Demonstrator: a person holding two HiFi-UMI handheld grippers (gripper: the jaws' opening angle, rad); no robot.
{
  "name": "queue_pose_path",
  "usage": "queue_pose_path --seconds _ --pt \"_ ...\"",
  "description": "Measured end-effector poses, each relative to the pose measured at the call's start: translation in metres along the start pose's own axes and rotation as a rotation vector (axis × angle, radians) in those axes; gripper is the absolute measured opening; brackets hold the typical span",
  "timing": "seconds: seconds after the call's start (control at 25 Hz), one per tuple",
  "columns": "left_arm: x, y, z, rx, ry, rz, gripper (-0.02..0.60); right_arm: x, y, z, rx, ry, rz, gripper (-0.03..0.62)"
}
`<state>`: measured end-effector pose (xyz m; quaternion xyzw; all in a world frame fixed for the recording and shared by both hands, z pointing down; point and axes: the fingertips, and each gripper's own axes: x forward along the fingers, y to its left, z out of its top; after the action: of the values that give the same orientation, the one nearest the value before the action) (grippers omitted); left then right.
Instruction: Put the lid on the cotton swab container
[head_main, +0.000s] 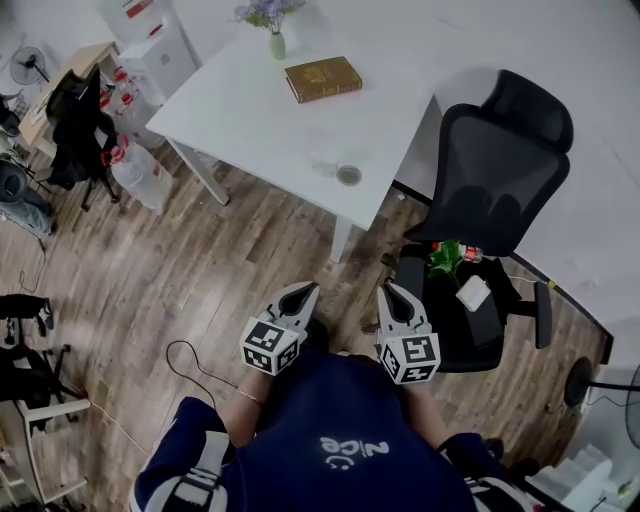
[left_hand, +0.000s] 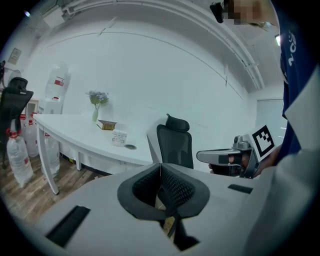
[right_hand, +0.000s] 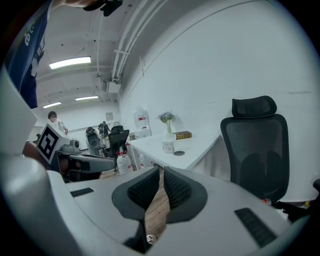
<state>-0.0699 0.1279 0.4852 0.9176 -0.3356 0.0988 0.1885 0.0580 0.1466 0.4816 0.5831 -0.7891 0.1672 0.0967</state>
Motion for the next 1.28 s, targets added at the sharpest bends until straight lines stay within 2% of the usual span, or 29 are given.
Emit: queue_pose_path --seconds 0.2,0.4,0.8,0.96,1.28 --pt "0.026 0.062 0.03 0.016 -0.005 -0.008 0.021 0.055 -0.003 0.029 0.007 -0.014 -0.025 0.057" --pt "0.044 0.11 0.053 0.038 0.0 -0.048 0.021 0.1 -0.002 0.052 0.021 -0.037 -0.062 0.057" --pt "0.077 0.154 0.075 0.075 0.02 -0.102 0.021 0.161 -0.014 0.073 0.083 -0.064 -0.107 0.057" --pt "0.094 0.165 0.081 0.075 0.03 -0.087 0.021 0.179 -0.032 0.091 0.096 -0.089 -0.086 0.057" --pt "0.145 0.193 0.109 0.053 0.024 0.011 0.021 0.233 -0.097 0.128 0.168 -0.1 -0.021 0.057"
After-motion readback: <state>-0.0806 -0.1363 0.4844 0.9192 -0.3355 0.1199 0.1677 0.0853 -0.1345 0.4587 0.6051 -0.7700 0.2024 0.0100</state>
